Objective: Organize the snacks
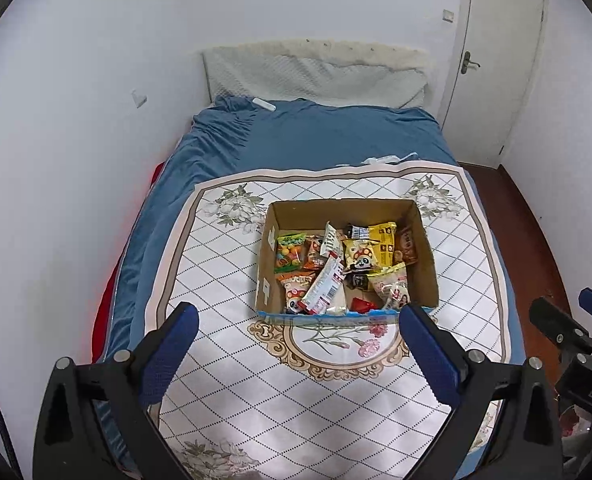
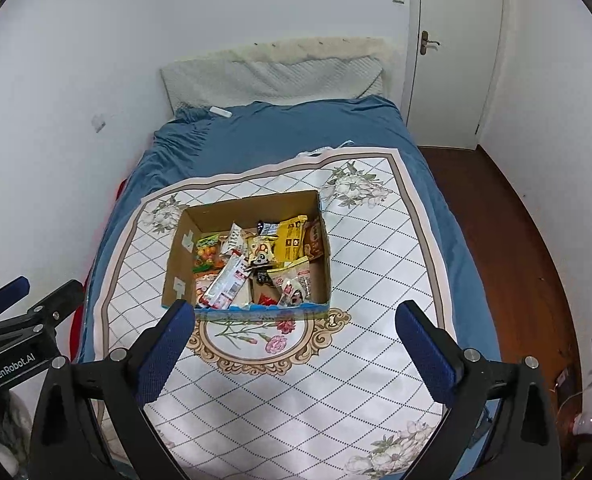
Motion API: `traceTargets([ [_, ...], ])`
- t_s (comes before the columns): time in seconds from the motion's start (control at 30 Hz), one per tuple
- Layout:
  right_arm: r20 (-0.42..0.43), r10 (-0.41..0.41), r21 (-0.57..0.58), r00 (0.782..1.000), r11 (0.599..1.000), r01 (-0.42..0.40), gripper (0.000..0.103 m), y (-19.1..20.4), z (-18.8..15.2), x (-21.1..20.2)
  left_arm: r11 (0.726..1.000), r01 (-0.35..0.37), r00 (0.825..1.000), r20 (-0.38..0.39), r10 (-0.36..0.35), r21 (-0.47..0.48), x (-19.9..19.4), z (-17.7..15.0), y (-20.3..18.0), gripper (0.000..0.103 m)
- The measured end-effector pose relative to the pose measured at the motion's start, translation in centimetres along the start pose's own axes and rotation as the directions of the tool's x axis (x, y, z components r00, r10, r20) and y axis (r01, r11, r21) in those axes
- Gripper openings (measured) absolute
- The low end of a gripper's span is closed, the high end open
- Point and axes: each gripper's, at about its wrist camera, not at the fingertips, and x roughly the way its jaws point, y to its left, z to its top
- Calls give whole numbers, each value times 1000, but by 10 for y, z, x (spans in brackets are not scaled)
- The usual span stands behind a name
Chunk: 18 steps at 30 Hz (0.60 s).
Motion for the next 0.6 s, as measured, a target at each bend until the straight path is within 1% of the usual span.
traceTargets([
  [0.37,-7,-22,-3,1000,1000,22,102,1,12,27,1000,-19,1000,-22,19,3,26,6,-2,103],
  [0.6,-18,-25,-8,1000,1000,25,102,3,13,36,1000,-19,999,-28,19,3,30,5,-4,103],
])
